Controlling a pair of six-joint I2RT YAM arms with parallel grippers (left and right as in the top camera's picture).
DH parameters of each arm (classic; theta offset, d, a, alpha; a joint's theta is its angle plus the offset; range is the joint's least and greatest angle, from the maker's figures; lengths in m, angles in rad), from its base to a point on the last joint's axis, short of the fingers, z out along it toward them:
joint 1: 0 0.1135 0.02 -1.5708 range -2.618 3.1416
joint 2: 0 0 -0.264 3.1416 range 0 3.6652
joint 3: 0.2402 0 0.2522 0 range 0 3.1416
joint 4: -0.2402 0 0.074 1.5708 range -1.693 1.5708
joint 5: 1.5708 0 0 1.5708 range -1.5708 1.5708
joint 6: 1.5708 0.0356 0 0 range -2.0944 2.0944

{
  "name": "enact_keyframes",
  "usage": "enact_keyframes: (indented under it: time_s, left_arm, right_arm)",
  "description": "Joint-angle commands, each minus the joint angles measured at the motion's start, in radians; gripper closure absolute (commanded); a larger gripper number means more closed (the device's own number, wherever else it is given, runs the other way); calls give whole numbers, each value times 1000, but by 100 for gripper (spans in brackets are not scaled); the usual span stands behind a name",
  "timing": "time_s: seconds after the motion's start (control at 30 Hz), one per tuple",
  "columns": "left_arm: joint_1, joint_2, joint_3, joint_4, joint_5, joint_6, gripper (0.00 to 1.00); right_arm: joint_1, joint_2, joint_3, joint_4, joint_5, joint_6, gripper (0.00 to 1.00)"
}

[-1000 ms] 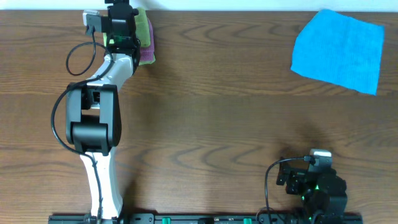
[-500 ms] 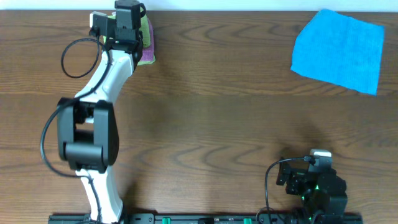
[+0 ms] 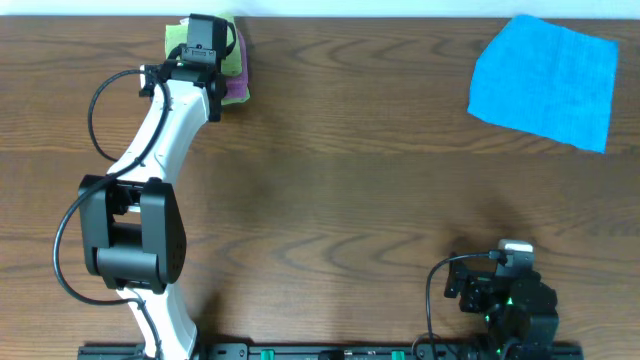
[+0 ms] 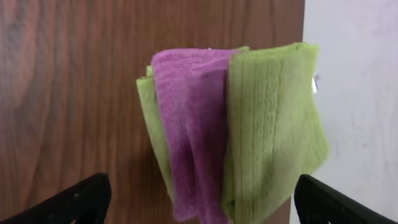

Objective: Fold the cloth
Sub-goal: 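Release the green square and press it flat with the left gripper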

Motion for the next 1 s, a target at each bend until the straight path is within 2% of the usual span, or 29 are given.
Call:
enact_keyframes:
  time_s: [0.0, 0.23, 0.4, 0.57, 0.97]
  left_arm:
    - [21, 1, 5, -3, -36, -37, 5]
    - [41, 2, 4, 46, -118, -36, 5]
    - [46, 45, 4, 224, -144, 11, 5]
    - [47, 119, 4, 346, -108, -3, 5]
    - [59, 142, 4, 332, -104, -32, 5]
  right_arm:
    - [-5, -8, -5, -2, -3, 15, 1]
    - [-5, -8, -5, -2, -3, 15, 1]
    - [-5, -8, -5, -2, -3, 15, 1]
    - [-5, -8, -5, -2, -3, 15, 1]
    - [-5, -8, -5, -2, -3, 15, 1]
